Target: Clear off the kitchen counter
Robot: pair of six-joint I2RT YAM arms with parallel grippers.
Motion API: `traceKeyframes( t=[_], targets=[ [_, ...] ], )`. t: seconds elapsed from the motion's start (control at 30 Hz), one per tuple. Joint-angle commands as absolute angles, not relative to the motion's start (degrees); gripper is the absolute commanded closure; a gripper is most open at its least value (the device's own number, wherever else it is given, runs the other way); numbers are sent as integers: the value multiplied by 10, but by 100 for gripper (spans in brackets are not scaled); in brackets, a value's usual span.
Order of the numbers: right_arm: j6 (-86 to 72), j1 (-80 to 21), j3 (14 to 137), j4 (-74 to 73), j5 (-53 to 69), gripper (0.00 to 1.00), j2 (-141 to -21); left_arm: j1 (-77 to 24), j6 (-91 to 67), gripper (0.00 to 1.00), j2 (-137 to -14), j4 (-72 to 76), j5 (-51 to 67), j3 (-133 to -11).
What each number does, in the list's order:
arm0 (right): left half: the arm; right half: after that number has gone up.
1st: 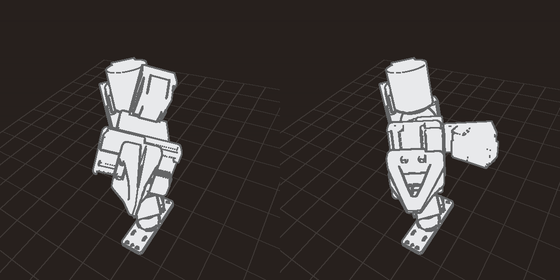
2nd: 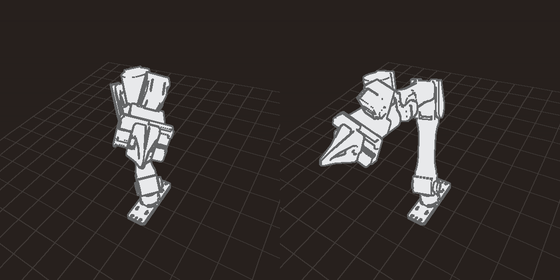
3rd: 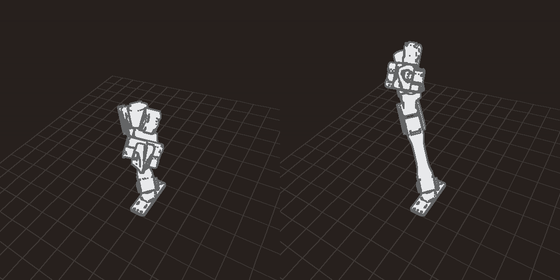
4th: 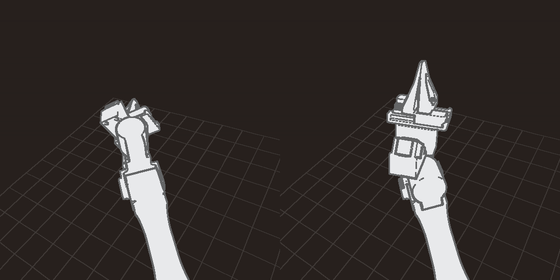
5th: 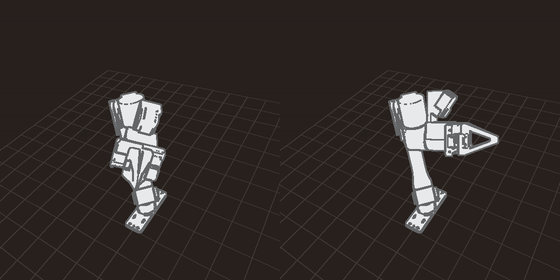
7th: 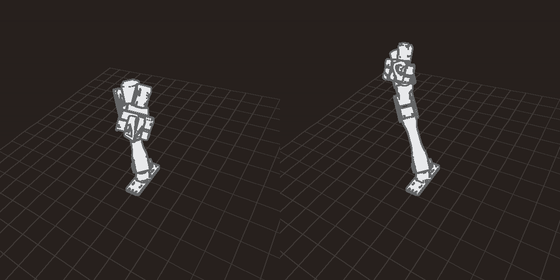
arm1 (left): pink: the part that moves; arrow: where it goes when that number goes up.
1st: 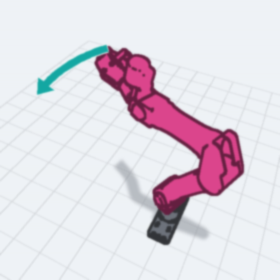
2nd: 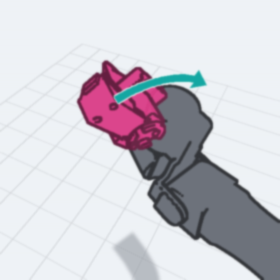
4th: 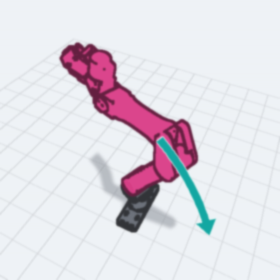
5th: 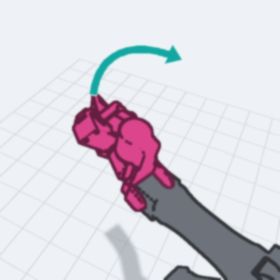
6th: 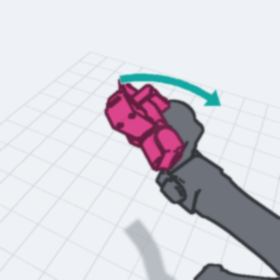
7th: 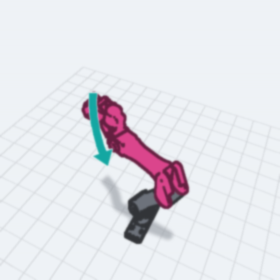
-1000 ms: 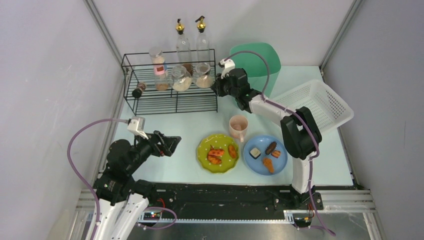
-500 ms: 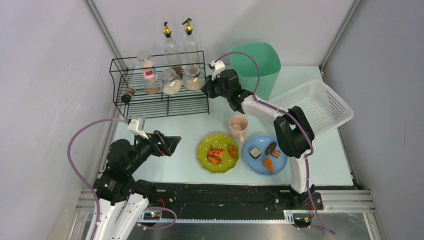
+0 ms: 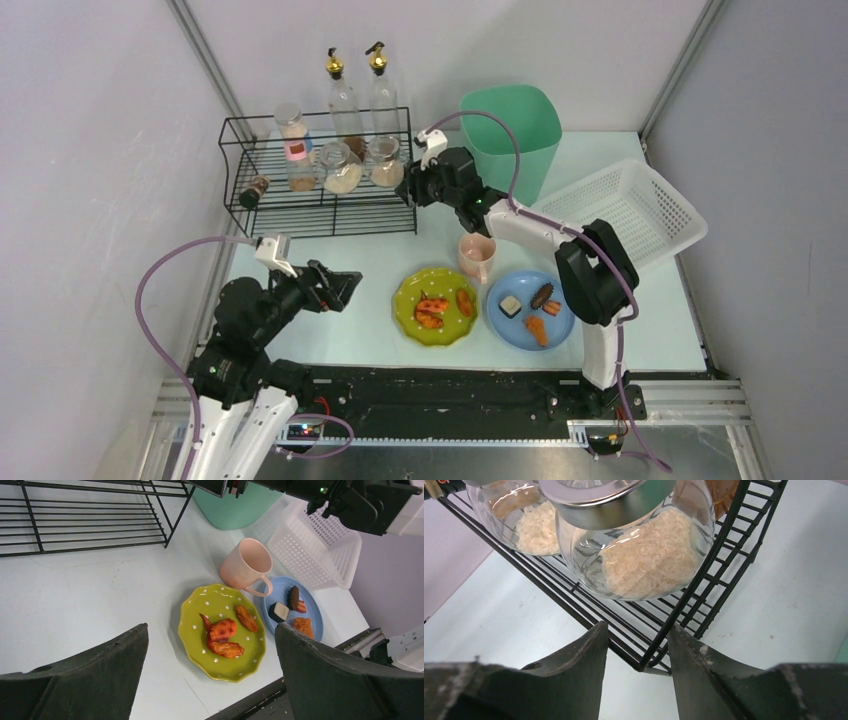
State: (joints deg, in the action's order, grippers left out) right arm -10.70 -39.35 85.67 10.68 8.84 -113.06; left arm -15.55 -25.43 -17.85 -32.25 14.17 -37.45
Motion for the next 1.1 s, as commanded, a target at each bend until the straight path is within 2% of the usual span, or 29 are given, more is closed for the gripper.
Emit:
traceKeyframes(
  t=[0.0,0.3,0.5,0.63,0.7,0.73,0.77,0.93,1.07],
  targets=[
    [-103,-436,827,7,102,47,-1099,-150,-251,0,-185,-311,147,-372],
    [-117,-435,810,-39,16,37,-1062,-150,-251,0,-184,-312,143,-371],
    [-108,-443,794,-68,-61,26,-1021,-149,-251,1,-185,-312,142,-371],
    [-99,-451,777,-85,-111,24,-983,-149,-251,2,-185,-312,142,-371],
    [-90,-458,762,-83,-133,16,-958,-149,-251,2,-186,-312,142,-371],
    [-85,-465,758,-83,-148,4,-941,-149,-251,2,-185,-312,142,-371],
    [-79,-468,753,-88,-157,2,-933,-149,-251,2,-185,-312,142,-371],
    [-72,-486,737,-112,-222,1,-863,-149,-252,2,-189,-313,139,-372],
    [-125,-476,726,-123,-301,0,-812,-149,-253,2,-191,-316,140,-373]
  ],
)
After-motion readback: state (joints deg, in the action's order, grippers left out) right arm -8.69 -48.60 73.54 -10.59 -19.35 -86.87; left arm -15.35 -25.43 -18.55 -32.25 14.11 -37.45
